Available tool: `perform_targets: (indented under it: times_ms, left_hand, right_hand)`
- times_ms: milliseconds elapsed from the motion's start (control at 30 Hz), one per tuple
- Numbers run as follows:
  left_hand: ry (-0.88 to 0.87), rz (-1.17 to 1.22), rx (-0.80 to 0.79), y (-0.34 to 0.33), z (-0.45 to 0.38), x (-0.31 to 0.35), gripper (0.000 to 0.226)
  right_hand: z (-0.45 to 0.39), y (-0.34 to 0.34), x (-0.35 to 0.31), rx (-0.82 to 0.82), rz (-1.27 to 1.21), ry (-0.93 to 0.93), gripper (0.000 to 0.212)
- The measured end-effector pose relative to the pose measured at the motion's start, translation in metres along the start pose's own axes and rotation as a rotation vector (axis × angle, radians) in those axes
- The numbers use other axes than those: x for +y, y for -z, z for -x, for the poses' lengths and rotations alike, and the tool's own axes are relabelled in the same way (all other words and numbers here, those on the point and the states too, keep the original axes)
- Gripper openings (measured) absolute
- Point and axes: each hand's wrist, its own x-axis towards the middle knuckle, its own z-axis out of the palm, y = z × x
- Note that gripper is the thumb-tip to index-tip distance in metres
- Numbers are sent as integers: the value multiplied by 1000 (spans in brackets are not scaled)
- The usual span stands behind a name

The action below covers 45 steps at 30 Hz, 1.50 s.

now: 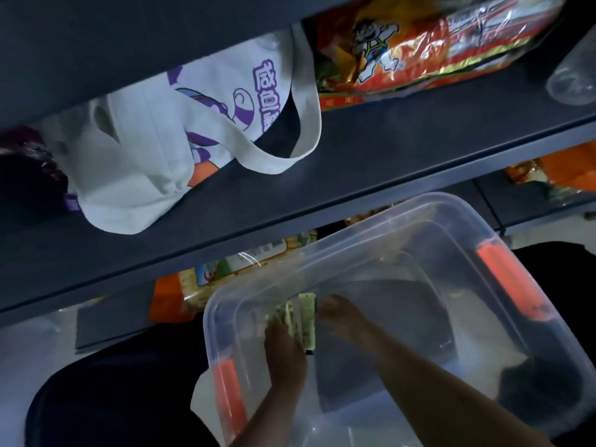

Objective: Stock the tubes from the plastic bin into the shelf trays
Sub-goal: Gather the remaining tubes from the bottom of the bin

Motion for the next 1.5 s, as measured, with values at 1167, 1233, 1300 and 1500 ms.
perform_targets:
  times_ms: [1167, 1233, 1300, 1500]
  left_hand:
    - [250, 567, -509, 33, 27, 41, 22]
    - [238, 610, -488, 36, 36, 46, 16]
    - [201, 616, -455, 43, 43, 53, 14]
    - [30, 683, -357, 80, 66, 68, 13]
  right_hand:
    - [26, 27, 38, -138, -636, -48, 16]
    - [38, 38, 35, -137, -602, -30, 23]
    - [52, 48, 31, -137, -581, 7, 20]
    - [97, 63, 14, 41, -566, 165, 17]
